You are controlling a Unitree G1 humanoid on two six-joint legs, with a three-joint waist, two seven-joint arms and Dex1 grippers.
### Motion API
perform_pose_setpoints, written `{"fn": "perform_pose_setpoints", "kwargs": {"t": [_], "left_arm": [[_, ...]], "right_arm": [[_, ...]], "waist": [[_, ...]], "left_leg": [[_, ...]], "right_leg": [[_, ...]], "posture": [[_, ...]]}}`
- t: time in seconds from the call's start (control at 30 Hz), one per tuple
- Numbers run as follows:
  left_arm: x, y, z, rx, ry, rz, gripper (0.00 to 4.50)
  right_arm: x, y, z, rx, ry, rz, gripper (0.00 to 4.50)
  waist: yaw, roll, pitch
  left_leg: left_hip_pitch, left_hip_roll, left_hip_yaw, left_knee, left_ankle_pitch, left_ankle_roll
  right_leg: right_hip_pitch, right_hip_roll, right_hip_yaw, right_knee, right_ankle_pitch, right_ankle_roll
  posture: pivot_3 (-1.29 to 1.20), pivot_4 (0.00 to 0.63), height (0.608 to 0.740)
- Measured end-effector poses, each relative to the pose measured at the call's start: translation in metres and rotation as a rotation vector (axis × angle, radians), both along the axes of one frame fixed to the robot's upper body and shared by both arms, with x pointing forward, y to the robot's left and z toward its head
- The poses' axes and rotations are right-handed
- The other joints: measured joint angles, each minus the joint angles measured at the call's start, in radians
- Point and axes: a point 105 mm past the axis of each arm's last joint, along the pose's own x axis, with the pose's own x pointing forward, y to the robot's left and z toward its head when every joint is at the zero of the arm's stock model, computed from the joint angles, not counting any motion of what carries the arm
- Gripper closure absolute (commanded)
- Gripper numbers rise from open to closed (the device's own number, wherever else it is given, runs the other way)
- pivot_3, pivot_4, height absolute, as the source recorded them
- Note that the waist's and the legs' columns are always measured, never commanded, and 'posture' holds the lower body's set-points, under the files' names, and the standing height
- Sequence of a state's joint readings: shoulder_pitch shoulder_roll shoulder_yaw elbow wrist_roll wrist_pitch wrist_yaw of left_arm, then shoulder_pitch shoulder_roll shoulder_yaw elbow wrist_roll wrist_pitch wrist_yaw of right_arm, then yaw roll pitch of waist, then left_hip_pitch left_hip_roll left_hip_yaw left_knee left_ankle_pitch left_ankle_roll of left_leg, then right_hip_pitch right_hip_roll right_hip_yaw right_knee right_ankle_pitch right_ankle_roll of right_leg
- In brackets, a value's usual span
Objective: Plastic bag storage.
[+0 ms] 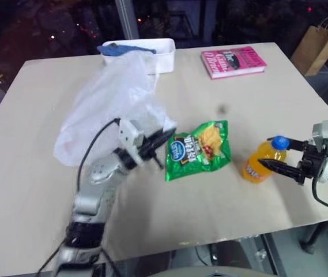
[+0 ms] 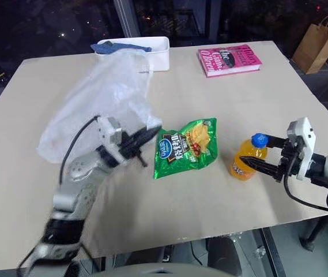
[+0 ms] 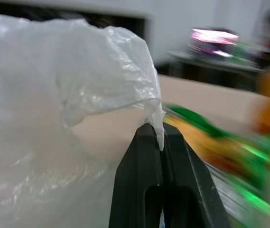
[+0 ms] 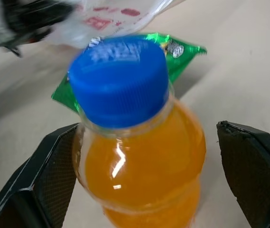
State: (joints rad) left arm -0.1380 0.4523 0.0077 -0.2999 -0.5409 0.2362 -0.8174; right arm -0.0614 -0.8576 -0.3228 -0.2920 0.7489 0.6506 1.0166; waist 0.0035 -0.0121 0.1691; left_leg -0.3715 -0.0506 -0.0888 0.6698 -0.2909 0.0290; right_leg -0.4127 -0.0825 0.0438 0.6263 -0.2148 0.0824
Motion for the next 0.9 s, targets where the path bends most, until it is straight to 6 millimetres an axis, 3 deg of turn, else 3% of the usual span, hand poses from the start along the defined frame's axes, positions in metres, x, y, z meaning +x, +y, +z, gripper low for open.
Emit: {"fn": "perform_pose_setpoints", "kwargs": {"t": [0.1,0.2,0.27,0.4,0.63,0.77,0.9], "left_arm": [[-0.013,0.013,0.004,-0.012,0.025,0.002,4.41],[-0.018,0.027,0.011,-0.017,0.022,0.04,4.5],[-0.029,0.039,0.021,-0.12,0.062,0.076,4.5],[-0.044,0.053,0.027,-0.248,0.145,0.126,4.5],[-0.074,0.057,0.023,-0.365,0.225,0.181,4.5],[-0.079,0.07,0.021,-0.408,0.217,0.28,4.5],[-0.085,0.086,0.021,-0.483,0.209,0.371,4.5]], "right_arm": [[0.002,0.001,0.002,0.003,0.01,-0.007,0.0],[0.004,-0.001,0.003,-0.005,0.014,-0.018,0.9],[0.005,0.001,0.004,-0.007,0.011,-0.019,1.68],[0.012,0.005,0.006,-0.002,0.01,-0.019,1.71],[0.025,0.007,0.007,-0.03,0.005,-0.024,1.71],[0.023,0.005,0.005,-0.07,-0.006,0.008,1.71],[0.038,0.007,0.01,-0.017,0.004,-0.026,1.71]], "waist": [[0.005,0.0,0.0],[0.012,0.001,0.0],[0.009,0.0,0.0],[0.003,0.001,0.0],[0.008,0.001,0.0],[0.01,0.0,0.0],[0.006,0.0,0.0]], "left_leg": [[0.0,0.0,0.0,0.0,-0.002,0.004],[0.001,0.0,-0.001,0.0,-0.002,0.004],[0.0,0.0,-0.001,0.001,-0.002,0.004],[0.001,0.0,0.0,0.0,-0.002,0.003],[0.0,0.0,0.0,0.0,-0.002,0.003],[0.002,0.0,0.0,0.0,-0.002,0.004],[0.003,0.0,0.002,0.001,-0.002,0.004]], "right_leg": [[0.0,0.0,-0.001,0.0,0.0,0.0],[0.001,0.0,-0.002,0.0,0.0,0.0],[0.001,-0.001,-0.001,0.0,0.0,0.0],[0.001,-0.001,0.0,0.0,0.0,0.0],[0.001,-0.001,0.0,0.0,0.0,0.0],[0.004,-0.001,-0.001,-0.001,-0.001,-0.001],[0.004,-0.001,0.001,-0.001,-0.002,-0.004]], "posture": [[0.0,0.15,0.74],[0.0,0.15,0.74],[0.0,0.15,0.74],[0.0,0.15,0.74],[0.0,0.15,0.74],[0.0,0.15,0.74],[0.0,0.15,0.74]]}}
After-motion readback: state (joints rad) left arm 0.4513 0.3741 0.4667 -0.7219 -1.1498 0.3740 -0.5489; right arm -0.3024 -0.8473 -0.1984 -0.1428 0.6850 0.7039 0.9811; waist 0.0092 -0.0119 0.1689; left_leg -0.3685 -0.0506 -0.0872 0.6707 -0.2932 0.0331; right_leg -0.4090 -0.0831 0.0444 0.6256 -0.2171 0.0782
